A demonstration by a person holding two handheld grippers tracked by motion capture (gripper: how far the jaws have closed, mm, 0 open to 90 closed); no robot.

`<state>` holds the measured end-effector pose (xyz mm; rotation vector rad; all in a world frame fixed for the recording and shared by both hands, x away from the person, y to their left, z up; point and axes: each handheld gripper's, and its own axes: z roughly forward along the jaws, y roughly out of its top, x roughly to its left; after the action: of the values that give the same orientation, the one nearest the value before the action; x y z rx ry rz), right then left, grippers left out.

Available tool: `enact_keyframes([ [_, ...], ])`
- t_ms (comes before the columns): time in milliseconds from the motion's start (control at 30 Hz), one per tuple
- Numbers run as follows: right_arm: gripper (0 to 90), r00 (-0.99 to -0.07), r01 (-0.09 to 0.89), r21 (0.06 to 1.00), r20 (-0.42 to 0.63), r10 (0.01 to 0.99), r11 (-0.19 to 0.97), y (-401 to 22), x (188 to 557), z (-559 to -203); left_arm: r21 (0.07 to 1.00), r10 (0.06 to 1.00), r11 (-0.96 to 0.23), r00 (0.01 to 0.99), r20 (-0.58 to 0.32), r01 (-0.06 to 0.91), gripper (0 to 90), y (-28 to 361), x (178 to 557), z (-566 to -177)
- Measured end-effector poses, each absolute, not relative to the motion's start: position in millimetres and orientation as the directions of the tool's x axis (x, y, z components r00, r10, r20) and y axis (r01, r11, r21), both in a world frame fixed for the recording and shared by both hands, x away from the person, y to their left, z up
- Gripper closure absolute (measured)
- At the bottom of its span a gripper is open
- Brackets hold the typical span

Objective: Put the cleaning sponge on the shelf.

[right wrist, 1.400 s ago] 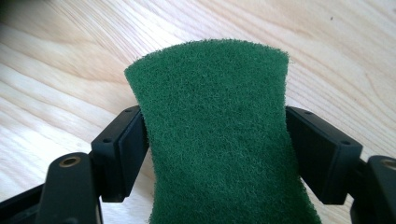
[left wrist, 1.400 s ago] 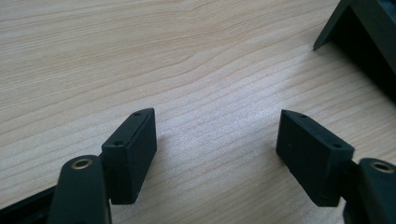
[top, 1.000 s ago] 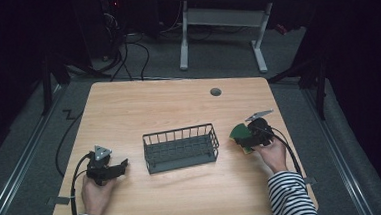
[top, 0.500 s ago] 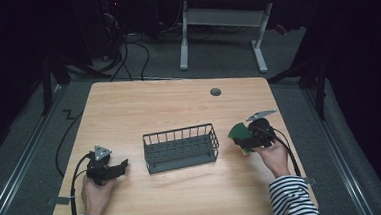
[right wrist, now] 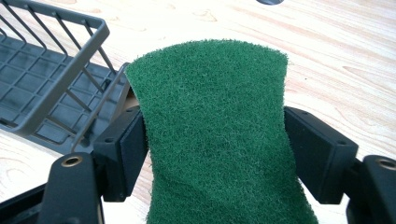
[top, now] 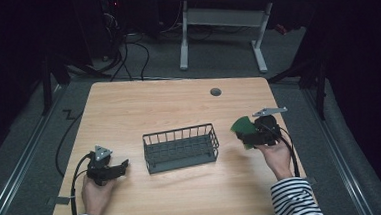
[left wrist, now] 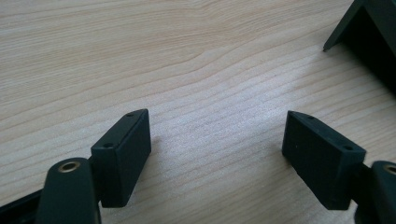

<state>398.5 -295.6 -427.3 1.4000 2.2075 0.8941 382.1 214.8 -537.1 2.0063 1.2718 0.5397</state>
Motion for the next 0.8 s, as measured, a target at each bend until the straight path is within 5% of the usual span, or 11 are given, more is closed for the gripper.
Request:
enact_keyframes([
  [233,25.9,-0.444,0.626,0.752,0.127,0.887,0.206,-298,387,-409,0.739,0.888,-0.298,0.459,-0.017,0.605,23.9,213,381,-537],
  [800,26.1,-0.548,0.572,0.747,0.041,0.836,0.338,-250,387,-389,0.739,0.889,-0.296,0.458,-0.018,0.605,24.0,213,381,-537],
])
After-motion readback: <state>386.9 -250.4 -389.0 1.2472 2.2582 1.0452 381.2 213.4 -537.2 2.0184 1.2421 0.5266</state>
